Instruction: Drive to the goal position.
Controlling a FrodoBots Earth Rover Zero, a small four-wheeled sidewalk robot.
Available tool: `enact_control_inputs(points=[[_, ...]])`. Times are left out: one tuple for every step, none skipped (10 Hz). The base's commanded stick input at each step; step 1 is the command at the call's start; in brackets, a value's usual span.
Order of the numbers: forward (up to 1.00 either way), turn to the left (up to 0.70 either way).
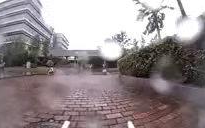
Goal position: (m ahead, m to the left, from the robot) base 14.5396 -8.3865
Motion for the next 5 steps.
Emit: enact_control_inputs(points=[[0.70, 0.00], [0.70, 0.00], [0.70, 0.00], [0.70, 0.00], [0.70, 0.00]])
